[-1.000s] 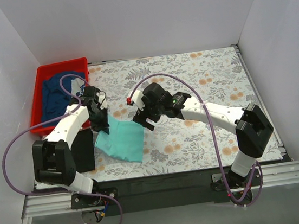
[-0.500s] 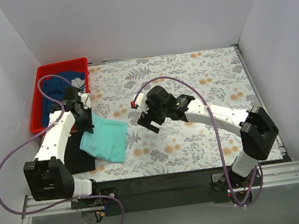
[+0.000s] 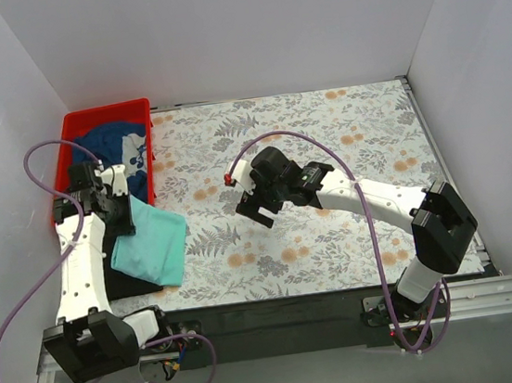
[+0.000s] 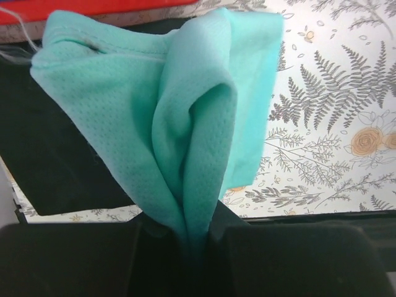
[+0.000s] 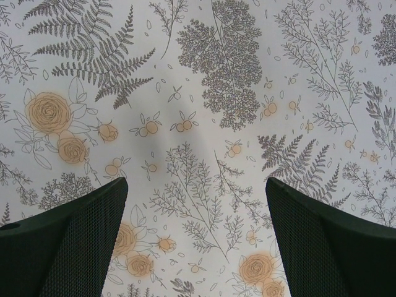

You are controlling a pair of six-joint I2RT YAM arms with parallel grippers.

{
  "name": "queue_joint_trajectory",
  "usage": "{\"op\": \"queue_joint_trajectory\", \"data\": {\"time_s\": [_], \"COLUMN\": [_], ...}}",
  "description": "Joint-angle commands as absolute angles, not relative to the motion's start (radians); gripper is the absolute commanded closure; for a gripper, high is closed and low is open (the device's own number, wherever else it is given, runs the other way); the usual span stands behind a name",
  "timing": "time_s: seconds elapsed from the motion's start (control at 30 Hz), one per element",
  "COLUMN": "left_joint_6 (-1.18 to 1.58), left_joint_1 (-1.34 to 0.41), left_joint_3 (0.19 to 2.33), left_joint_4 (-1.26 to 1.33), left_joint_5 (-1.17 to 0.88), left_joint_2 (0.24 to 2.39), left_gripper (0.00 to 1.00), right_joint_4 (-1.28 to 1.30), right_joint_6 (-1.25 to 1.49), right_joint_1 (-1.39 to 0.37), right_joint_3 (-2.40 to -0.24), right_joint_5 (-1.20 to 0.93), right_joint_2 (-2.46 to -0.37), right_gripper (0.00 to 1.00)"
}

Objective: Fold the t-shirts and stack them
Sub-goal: Neatly place the folded tshirt to the corner

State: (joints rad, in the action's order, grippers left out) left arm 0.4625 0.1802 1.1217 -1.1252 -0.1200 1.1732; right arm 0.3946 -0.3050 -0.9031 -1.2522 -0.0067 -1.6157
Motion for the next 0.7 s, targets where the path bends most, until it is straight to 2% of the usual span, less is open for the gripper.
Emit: {"op": "queue_joint_trajectory", "data": {"time_s": [0.0, 0.43, 0.67], "left_joint_6": [0.403, 0.393, 0.321], "left_joint_1": [0.201, 0.250, 0.351], "left_joint_3": [1.225, 1.278, 1.299], "left_joint_4": [-1.167, -1.270, -1.272], "left_joint_5": [-0.186, -0.189, -0.189], "left_joint_2": [1.158, 1.138, 1.163], "left_gripper": [1.00, 1.00, 1.00], "right_joint_4": [0.390, 0.393, 0.394], "right_joint_6": [-0.314, -0.316, -0.314], "right_joint_1": [-0.900, -0.900, -0.899], "right_joint_3": [-1.246, -1.252, -1.243], "right_joint_5": [-0.005, -0.005, -0.005], "right_joint_2": [-1.585, -1.592, -1.589], "right_gripper": [0.02, 0.02, 0.02]}}
